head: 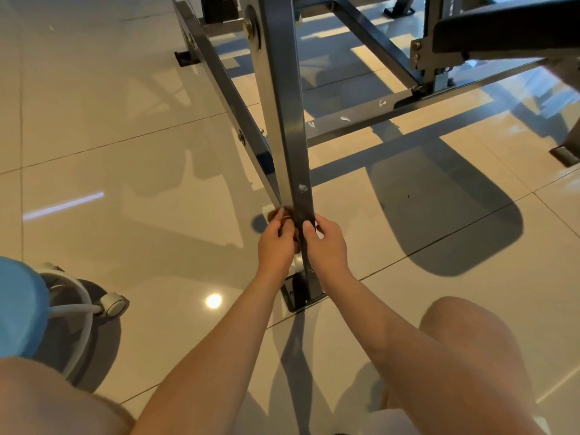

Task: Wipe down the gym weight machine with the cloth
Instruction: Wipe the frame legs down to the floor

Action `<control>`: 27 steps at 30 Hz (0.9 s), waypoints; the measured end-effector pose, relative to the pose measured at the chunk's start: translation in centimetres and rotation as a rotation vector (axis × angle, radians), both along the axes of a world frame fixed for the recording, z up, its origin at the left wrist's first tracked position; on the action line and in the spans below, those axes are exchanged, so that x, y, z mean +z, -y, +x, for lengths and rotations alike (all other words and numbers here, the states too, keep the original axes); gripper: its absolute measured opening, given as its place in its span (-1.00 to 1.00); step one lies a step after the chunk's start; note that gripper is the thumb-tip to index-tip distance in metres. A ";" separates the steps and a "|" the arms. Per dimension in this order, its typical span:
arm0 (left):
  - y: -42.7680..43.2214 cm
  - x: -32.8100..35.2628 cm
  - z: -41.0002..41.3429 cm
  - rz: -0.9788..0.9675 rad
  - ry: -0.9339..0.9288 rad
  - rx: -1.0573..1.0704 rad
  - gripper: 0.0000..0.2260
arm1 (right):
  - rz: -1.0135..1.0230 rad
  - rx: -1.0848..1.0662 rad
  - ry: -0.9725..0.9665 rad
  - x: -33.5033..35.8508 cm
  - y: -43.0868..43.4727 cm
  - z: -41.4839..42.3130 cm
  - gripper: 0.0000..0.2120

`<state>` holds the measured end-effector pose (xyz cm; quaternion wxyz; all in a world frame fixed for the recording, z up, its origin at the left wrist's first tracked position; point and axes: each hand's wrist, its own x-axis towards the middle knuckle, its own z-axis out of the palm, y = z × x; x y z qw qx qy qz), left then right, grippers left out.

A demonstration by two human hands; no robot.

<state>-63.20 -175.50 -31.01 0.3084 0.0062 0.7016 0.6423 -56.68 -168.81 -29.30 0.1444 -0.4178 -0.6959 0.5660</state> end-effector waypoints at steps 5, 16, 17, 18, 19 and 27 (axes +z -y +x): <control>1.5 4.3 2.4 0.052 -0.108 0.038 -0.69 | -0.075 -0.023 -0.199 3.3 0.0 1.5 -0.83; 0.8 8.8 2.1 -0.079 -0.354 0.009 -0.65 | 0.074 -0.110 -0.345 7.8 -0.8 1.0 -0.77; 0.9 8.3 1.4 -0.106 -0.344 -0.018 -0.63 | 0.111 -0.135 -0.359 8.2 -1.4 0.4 -0.77; 1.1 7.8 0.9 -0.120 -0.326 -0.080 -0.61 | 0.141 -0.133 -0.355 8.5 -1.7 -0.3 -0.78; 1.3 7.6 0.6 -0.118 -0.308 -0.152 -0.60 | 0.175 -0.113 -0.332 8.6 -1.6 -1.2 -0.79; 2.6 6.2 -1.4 -0.087 -0.313 -0.255 -0.63 | 0.188 -0.292 -0.186 3.0 1.2 -2.9 -0.85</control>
